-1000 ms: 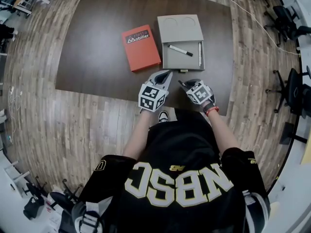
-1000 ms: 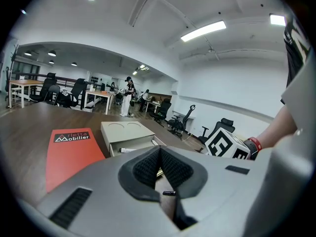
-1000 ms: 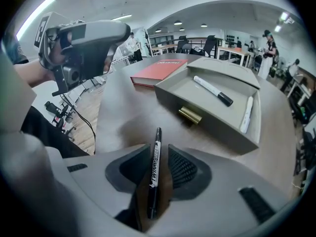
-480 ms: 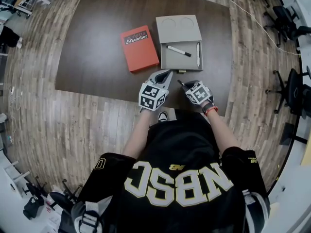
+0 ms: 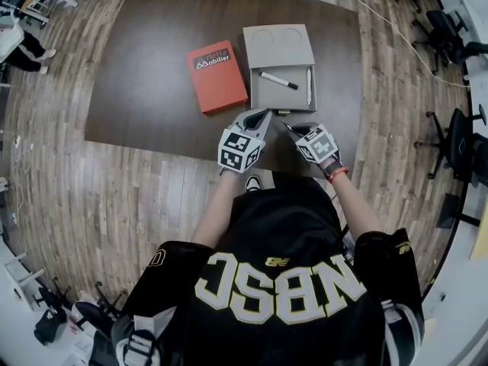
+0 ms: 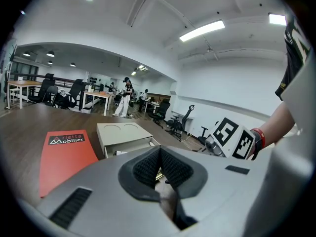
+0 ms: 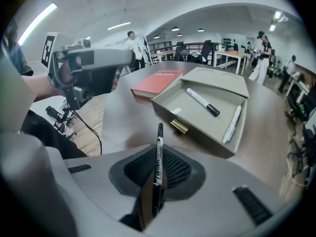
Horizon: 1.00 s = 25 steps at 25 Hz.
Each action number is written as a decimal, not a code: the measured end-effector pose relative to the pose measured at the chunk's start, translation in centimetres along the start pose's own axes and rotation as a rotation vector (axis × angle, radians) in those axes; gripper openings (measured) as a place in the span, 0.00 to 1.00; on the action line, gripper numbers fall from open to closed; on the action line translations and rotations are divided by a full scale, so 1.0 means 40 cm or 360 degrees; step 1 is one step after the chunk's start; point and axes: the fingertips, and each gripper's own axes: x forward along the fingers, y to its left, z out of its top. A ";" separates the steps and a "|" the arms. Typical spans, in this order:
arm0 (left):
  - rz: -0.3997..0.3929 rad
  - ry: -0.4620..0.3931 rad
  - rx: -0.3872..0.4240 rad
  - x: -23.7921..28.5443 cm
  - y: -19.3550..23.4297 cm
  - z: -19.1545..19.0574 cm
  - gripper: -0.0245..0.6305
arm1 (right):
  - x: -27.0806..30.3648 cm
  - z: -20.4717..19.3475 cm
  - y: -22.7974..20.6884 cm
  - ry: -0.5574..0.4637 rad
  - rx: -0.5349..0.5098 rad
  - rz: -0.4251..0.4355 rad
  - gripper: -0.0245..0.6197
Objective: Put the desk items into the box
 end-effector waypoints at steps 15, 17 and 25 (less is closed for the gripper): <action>0.0101 -0.0027 -0.0051 0.006 0.029 0.014 0.06 | -0.037 0.116 -0.093 0.0051 -0.0293 0.0052 0.11; 0.0116 -0.0024 -0.0058 0.007 0.041 0.017 0.06 | -0.024 0.142 -0.100 0.0059 -0.0332 0.0068 0.11; 0.0186 0.0007 -0.0112 0.016 0.084 0.012 0.06 | 0.040 0.205 -0.144 0.0110 -0.0430 0.0118 0.11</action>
